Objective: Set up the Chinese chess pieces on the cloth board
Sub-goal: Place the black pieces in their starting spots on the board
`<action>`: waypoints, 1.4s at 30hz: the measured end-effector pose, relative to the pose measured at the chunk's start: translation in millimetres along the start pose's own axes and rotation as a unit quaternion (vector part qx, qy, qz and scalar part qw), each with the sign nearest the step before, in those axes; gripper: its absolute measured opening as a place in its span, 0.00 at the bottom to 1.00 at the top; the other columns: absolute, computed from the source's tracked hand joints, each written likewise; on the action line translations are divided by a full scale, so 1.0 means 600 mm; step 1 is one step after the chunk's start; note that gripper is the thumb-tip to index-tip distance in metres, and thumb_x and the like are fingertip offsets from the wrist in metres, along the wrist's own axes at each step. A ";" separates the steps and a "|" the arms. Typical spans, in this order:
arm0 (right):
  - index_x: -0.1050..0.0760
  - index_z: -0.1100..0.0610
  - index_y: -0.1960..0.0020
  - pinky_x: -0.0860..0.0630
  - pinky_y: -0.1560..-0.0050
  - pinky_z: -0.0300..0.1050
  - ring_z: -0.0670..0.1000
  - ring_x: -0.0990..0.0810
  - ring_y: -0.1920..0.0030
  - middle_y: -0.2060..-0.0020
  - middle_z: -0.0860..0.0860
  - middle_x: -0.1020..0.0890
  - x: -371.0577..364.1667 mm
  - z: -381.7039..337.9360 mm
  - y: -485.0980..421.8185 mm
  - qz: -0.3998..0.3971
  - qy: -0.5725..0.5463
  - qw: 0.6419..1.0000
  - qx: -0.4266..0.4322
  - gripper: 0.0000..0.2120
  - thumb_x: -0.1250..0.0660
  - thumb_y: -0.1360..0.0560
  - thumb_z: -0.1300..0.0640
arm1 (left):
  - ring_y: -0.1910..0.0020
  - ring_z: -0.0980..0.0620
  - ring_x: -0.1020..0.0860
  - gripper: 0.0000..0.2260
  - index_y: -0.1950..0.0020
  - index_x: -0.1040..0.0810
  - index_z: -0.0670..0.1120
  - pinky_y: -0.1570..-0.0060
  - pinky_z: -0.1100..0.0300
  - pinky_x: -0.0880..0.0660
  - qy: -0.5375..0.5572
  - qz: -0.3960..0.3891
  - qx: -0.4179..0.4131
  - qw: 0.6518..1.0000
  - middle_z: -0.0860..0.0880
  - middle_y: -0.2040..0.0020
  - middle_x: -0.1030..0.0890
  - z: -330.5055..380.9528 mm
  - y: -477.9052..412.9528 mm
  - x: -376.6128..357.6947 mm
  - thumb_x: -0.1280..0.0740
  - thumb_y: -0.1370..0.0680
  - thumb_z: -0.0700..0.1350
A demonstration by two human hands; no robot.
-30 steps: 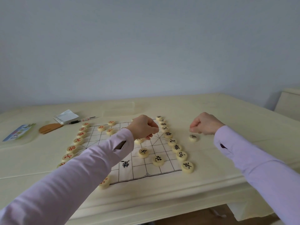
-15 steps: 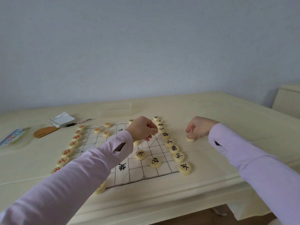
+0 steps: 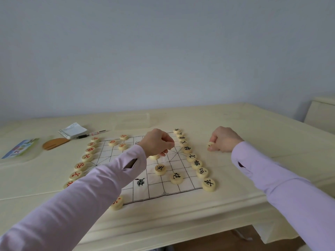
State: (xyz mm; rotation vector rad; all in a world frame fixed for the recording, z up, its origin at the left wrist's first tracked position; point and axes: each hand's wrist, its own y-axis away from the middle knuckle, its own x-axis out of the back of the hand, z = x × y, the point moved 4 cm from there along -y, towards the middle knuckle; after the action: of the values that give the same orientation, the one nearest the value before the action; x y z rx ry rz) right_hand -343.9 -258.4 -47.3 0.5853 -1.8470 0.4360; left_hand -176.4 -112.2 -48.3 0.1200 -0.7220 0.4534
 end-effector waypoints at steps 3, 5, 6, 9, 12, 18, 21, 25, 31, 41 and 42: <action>0.21 0.62 0.56 0.23 0.58 0.42 0.53 0.20 0.67 0.67 0.55 0.20 0.009 -0.030 0.009 0.015 -0.145 0.988 0.056 0.04 0.30 0.28 0.61 | 0.64 0.49 0.21 0.06 0.53 0.19 0.42 0.51 0.53 0.21 0.024 -0.002 -0.004 1.000 0.42 0.56 0.18 -0.003 0.005 0.006 0.31 0.25 0.44; 0.22 0.65 0.50 0.19 0.56 0.43 0.52 0.18 0.67 0.68 0.56 0.20 0.008 -0.062 0.024 -0.025 -0.256 0.963 0.086 0.07 0.31 0.26 0.64 | 0.63 0.50 0.21 0.11 0.52 0.19 0.40 0.48 0.52 0.22 0.061 -0.007 -0.009 0.998 0.44 0.58 0.18 -0.002 0.013 0.010 0.30 0.26 0.48; 0.24 0.67 0.47 0.18 0.58 0.41 0.50 0.18 0.68 0.67 0.56 0.20 0.005 -0.079 0.034 -0.050 -0.295 0.949 0.096 0.09 0.32 0.26 0.65 | 0.63 0.50 0.21 0.13 0.52 0.19 0.40 0.48 0.53 0.22 0.081 -0.013 -0.008 0.997 0.45 0.58 0.18 -0.001 0.018 0.012 0.29 0.26 0.50; 0.25 0.70 0.44 0.19 0.64 0.35 0.44 0.18 0.71 0.65 0.57 0.20 -0.010 -0.126 0.063 -0.115 -0.332 0.928 0.122 0.11 0.34 0.25 0.67 | 0.63 0.52 0.21 0.13 0.54 0.19 0.40 0.52 0.59 0.21 0.131 -0.042 -0.004 0.991 0.45 0.59 0.19 0.000 0.039 0.020 0.28 0.28 0.50; 0.26 0.70 0.43 0.19 0.62 0.34 0.44 0.17 0.69 0.64 0.57 0.19 -0.028 -0.156 0.083 -0.164 -0.349 0.914 0.126 0.11 0.35 0.25 0.68 | 0.63 0.53 0.22 0.13 0.50 0.19 0.37 0.53 0.63 0.20 0.133 -0.059 0.006 0.989 0.44 0.59 0.20 -0.007 0.059 0.031 0.28 0.27 0.46; 0.26 0.72 0.43 0.19 0.62 0.34 0.45 0.16 0.68 0.68 0.52 0.16 -0.055 -0.180 0.114 -0.266 -0.362 0.886 0.118 0.11 0.37 0.23 0.67 | 0.67 0.54 0.22 0.09 0.50 0.19 0.38 0.62 0.68 0.22 0.103 -0.079 0.030 0.991 0.46 0.64 0.21 -0.029 0.095 0.047 0.29 0.26 0.42; 0.25 0.72 0.43 0.20 0.63 0.34 0.46 0.16 0.67 0.67 0.53 0.16 -0.053 -0.178 0.124 -0.284 -0.347 0.886 0.114 0.11 0.36 0.24 0.68 | 0.69 0.55 0.21 0.03 0.56 0.19 0.42 0.62 0.67 0.21 0.091 -0.113 0.056 0.988 0.48 0.68 0.21 -0.041 0.108 0.039 0.29 0.26 0.42; 0.24 0.71 0.43 0.19 0.62 0.34 0.46 0.16 0.67 0.64 0.56 0.17 -0.049 -0.174 0.126 -0.274 -0.335 0.895 0.104 0.12 0.33 0.26 0.69 | 0.67 0.55 0.21 0.04 0.54 0.17 0.43 0.57 0.66 0.21 0.052 -0.182 0.073 0.979 0.50 0.69 0.19 -0.048 0.121 0.016 0.29 0.26 0.43; 0.24 0.70 0.43 0.19 0.59 0.35 0.47 0.16 0.65 0.60 0.58 0.17 -0.053 -0.169 0.126 -0.261 -0.325 0.903 0.101 0.13 0.32 0.27 0.67 | 0.66 0.55 0.20 0.03 0.55 0.18 0.43 0.53 0.63 0.20 0.029 -0.217 0.071 0.973 0.52 0.70 0.19 -0.039 0.127 -0.003 0.30 0.25 0.41; 0.25 0.69 0.41 0.19 0.62 0.34 0.46 0.17 0.67 0.60 0.57 0.18 -0.068 -0.170 0.125 -0.258 -0.337 0.900 0.093 0.15 0.32 0.26 0.67 | 0.58 0.45 0.21 0.05 0.55 0.17 0.42 0.35 0.45 0.30 0.003 -0.216 0.078 0.973 0.47 0.64 0.18 -0.049 0.128 -0.011 0.27 0.28 0.42; 0.25 0.70 0.41 0.19 0.62 0.34 0.46 0.17 0.68 0.60 0.57 0.19 -0.069 -0.170 0.125 -0.258 -0.339 0.900 0.092 0.15 0.33 0.26 0.67 | 0.58 0.45 0.21 0.05 0.54 0.17 0.42 0.35 0.45 0.30 0.007 -0.214 0.079 0.974 0.46 0.64 0.19 -0.049 0.128 -0.011 0.27 0.28 0.42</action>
State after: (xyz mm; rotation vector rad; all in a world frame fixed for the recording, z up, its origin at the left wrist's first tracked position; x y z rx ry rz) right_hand -298.4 -133.3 -53.1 1.4567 -2.1913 0.0344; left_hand -196.6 -37.9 -78.3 0.4128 -0.6242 0.0974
